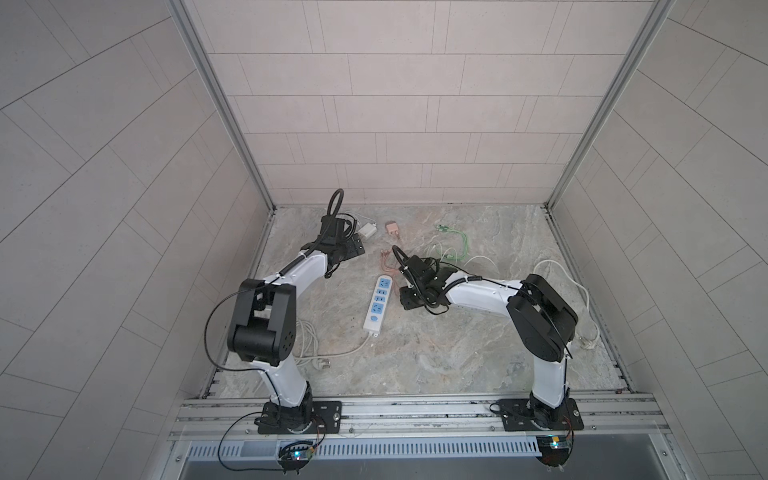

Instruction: Insert the plug

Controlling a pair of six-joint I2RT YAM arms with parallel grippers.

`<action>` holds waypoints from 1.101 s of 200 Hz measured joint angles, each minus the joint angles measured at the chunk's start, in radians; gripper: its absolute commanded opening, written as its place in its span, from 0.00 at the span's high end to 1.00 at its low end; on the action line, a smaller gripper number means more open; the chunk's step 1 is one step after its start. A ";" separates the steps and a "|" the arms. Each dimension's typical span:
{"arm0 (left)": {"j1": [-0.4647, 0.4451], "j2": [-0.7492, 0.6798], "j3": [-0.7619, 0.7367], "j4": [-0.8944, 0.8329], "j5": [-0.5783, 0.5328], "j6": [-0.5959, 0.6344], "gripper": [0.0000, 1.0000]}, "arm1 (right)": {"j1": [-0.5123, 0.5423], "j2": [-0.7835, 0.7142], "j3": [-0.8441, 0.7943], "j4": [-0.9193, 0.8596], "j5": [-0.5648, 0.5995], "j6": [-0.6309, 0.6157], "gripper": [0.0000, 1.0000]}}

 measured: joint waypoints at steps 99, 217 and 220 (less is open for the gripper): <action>-0.008 0.456 0.631 -0.259 0.045 0.194 0.00 | -0.189 -0.049 -0.104 0.000 -0.015 -0.021 0.61; -0.068 0.716 1.069 -0.551 -0.008 0.454 0.09 | -0.191 -0.285 -0.248 0.022 -0.095 -0.034 0.61; -0.067 0.719 1.069 -0.556 -0.011 0.458 0.09 | -0.191 -0.288 -0.250 0.023 -0.095 -0.034 0.61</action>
